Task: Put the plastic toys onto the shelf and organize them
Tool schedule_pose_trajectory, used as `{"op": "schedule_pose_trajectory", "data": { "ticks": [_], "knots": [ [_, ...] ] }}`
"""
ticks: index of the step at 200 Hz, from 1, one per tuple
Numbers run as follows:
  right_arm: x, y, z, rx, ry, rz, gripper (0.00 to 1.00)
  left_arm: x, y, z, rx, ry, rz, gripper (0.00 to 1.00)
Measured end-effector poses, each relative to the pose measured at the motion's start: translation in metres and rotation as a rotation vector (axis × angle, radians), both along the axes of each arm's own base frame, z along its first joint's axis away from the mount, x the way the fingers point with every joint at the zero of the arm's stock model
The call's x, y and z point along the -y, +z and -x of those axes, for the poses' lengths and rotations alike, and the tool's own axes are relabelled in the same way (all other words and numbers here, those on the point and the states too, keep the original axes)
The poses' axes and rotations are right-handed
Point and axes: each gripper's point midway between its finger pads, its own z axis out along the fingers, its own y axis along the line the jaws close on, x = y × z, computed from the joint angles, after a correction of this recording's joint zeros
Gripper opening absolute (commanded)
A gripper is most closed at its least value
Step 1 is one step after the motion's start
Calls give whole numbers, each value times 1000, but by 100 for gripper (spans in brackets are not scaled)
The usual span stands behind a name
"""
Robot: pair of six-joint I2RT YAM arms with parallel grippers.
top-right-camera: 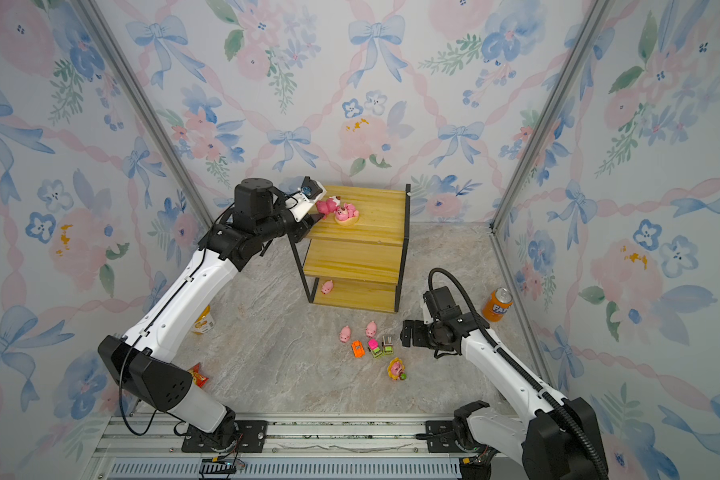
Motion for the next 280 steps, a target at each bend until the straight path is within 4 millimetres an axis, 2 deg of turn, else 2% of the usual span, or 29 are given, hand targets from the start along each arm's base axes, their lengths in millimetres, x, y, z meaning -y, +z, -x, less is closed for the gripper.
{"op": "schedule_pose_trajectory", "data": {
  "ticks": [17, 39, 92, 126, 183, 280],
  "knots": [
    [0, -1, 1, -2, 1, -3, 98, -1, 0, -1, 1, 7, -2, 46],
    [0, -1, 1, -3, 0, -3, 98, -2, 0, -1, 2, 14, -5, 53],
    [-1, 0, 1, 0, 2, -6, 98, -5, 0, -3, 7, 30, -12, 54],
    [-1, 0, 2, -2, 4, -11, 98, -5, 2, -2, 7, 33, -5, 60],
    [-2, -1, 2, 2, 6, -16, 98, -7, 16, 5, 33, 24, 10, 65],
    [-3, 4, 2, 24, 7, -27, 98, 17, 35, 19, 71, -41, 29, 66]
  ]
}}
